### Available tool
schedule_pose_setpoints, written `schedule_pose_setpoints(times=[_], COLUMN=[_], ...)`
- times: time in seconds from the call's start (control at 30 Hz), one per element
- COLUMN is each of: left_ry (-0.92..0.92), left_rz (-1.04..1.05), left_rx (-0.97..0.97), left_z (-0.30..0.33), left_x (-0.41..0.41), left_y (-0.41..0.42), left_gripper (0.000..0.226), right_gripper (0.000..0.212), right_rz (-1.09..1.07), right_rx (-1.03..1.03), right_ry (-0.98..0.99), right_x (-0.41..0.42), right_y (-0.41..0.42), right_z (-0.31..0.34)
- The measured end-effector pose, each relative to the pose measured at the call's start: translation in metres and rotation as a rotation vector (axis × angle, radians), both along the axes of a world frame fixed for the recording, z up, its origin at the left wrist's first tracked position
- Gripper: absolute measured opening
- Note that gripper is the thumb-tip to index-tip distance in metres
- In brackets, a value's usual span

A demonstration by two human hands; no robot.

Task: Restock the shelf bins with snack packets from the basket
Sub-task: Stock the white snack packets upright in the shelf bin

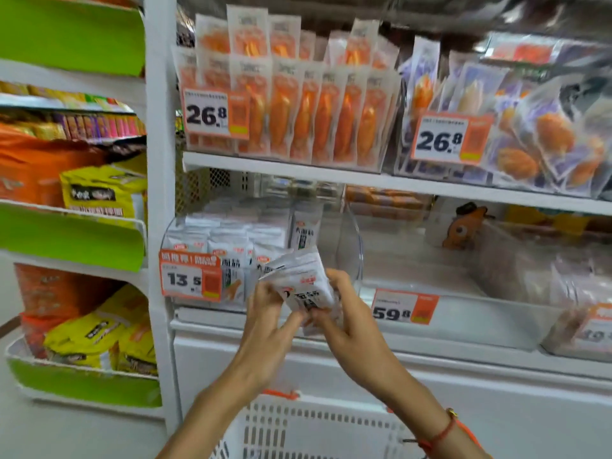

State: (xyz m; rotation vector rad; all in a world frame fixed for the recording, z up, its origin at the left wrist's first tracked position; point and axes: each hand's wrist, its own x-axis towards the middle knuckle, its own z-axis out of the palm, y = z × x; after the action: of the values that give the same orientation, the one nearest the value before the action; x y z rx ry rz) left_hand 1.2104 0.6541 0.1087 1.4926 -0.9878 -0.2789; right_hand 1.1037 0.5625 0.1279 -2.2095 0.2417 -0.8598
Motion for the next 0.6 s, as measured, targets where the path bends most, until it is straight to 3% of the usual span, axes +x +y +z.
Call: schedule_pose_setpoints(times=[0.13,0.27,0.43,0.6], left_ry=[-0.166,-0.355,-0.554,-0.709], left_rz=[0.005,0.002,0.160,0.160], left_rx=[-0.079,-0.118,0.037,0.294], left_z=[0.047,0.078,0.090,0.101], left_x=[0.034,0.066,0.097,0.122], left_y=[-0.008,-0.018,-0.043,-0.086], left_gripper=[0.056,0.061,0.047,0.041], right_gripper=[0.045,0.033,0.034,0.040], right_rz=[-0.072,-0.148,-0.287,-0.449], right_rx=[-0.108,-0.172,-0.143,-0.003], right_ry=[-0.139,-0.151,-0.010,0.240], right_x=[0.018,0.042,0.079,0.113], right_y=[-0.011,-0.025,-0.049,-0.078], right_z=[0.028,0.043,0.046,0.044])
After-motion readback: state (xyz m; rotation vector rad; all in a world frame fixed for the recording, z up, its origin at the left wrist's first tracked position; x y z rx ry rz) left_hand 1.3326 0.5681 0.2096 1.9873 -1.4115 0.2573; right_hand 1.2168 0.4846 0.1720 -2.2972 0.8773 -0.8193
